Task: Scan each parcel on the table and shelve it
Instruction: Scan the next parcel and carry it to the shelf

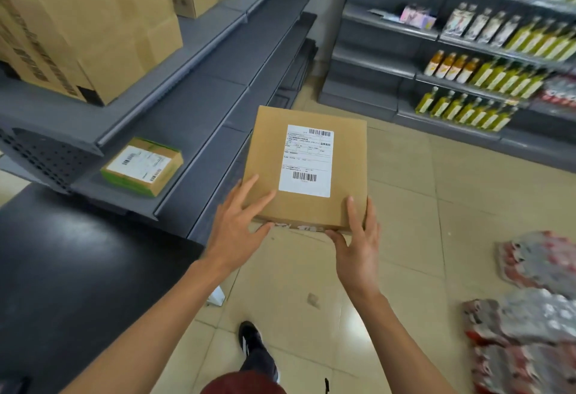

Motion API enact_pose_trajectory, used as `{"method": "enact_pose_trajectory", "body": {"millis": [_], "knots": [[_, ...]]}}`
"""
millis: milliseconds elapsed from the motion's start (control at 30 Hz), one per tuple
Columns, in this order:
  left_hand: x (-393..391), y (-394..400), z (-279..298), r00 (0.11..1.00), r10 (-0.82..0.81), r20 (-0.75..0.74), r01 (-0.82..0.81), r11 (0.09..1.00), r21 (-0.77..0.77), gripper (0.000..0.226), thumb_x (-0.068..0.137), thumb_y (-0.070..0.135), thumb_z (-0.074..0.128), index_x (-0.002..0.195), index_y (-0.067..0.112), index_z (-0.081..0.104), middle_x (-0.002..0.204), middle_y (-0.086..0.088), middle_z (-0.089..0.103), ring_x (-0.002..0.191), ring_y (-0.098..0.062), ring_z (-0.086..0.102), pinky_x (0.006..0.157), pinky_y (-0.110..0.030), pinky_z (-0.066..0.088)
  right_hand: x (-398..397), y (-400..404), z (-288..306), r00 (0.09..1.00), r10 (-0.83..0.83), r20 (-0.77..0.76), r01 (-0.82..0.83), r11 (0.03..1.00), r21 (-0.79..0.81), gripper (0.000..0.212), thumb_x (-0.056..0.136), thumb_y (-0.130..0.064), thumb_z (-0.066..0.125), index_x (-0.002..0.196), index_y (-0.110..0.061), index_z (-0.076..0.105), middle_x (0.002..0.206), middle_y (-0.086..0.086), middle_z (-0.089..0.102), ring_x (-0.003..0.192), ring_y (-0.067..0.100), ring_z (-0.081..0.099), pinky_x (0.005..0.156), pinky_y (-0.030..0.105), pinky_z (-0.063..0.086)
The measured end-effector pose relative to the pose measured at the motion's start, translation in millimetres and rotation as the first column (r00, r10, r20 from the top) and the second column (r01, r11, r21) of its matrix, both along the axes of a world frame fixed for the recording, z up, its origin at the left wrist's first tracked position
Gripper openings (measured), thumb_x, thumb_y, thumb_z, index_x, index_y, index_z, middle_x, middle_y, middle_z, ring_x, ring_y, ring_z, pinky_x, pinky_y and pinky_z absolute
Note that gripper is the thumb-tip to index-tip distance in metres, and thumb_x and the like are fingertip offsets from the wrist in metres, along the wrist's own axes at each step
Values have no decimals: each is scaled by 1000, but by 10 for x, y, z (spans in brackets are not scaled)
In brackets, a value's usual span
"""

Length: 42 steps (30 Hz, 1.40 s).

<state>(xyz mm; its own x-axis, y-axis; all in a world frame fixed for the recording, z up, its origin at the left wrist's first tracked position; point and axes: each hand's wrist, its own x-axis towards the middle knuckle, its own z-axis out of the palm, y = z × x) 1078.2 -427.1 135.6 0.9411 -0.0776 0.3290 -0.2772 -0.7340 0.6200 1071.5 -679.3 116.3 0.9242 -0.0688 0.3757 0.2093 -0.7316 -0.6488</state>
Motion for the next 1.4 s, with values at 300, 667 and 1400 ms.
{"method": "enact_pose_trajectory", "body": {"millis": [300, 667, 1400], "knots": [[978, 131, 51, 998, 52, -45, -55, 996, -72, 70, 84, 19, 84, 147, 29, 55, 166, 5, 27, 152, -27, 28, 119, -59, 31, 1115, 179, 93, 1000, 18, 3, -18, 998, -62, 70, 89, -15, 77, 152, -12, 45, 160, 27, 28, 140, 47, 37, 108, 60, 40], [1811, 266, -62, 988, 131, -79, -134, 990, -41, 71, 84, 20, 84, 148, 29, 54, 166, 7, 26, 153, -24, 26, 118, -58, 31, 2126, 321, -5, 995, 90, -47, -91, 995, -31, 73, 90, -15, 77, 155, -19, 42, 162, 22, 25, 138, 41, 37, 111, 36, 28], [3267, 106, -427, 762, 591, -264, -609, 793, 15, 62, 84, 15, 82, 142, 26, 60, 164, 6, 32, 146, -25, 38, 113, -53, 42, 4906, 561, -476, 740, 618, -267, -660, 744, -107, 72, 96, -29, 66, 159, -24, 31, 166, 14, 20, 134, 38, 38, 107, 53, 46]]}}
